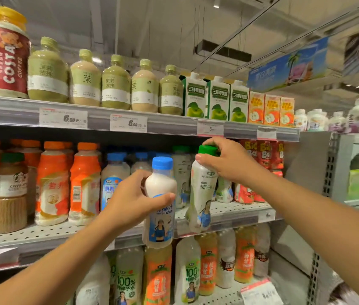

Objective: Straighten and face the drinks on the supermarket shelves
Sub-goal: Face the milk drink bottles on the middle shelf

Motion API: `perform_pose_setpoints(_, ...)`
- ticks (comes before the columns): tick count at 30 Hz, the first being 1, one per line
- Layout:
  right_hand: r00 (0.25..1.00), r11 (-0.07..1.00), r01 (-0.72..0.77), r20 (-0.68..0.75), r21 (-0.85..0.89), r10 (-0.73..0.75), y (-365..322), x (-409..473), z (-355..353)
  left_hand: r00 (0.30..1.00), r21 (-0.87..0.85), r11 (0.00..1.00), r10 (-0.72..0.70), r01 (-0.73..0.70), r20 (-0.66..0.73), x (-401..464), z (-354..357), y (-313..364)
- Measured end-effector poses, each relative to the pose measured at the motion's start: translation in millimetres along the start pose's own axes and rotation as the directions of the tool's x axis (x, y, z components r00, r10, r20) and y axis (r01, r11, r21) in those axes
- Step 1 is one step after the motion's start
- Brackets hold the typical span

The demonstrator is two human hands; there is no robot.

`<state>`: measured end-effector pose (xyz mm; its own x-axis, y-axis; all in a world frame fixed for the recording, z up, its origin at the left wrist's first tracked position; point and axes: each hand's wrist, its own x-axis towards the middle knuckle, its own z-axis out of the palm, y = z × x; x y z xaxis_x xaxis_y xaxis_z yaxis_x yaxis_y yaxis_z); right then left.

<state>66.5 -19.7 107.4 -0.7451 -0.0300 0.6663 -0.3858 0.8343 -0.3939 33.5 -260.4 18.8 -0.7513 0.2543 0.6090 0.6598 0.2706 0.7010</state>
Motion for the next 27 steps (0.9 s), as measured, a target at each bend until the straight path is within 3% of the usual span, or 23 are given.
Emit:
perform_pose_setpoints(7,0.999,0.991,0.050,-0.004,-0.120,-0.051,64,35,-24,0.998,0.091,0.995,-0.033,0.038,-0.061,18,41,8)
perform_pose_setpoints(13,0.992,0.986,0.076,0.109,-0.150,-0.060,99,67,8,0.987,0.119,0.988,-0.086,0.102,-0.137,18,57,8)
perform_pose_setpoints(20,0.985,0.995,-0.013,0.167,-0.096,0.029,102,97,40,0.972,0.132,0.976,-0.147,0.172,-0.181,20,66,7)
perform_pose_setpoints(27,0.952,0.976,0.071,0.307,-0.208,-0.004,107,86,43,0.978,0.129,0.980,-0.132,0.153,-0.160,43,78,9)
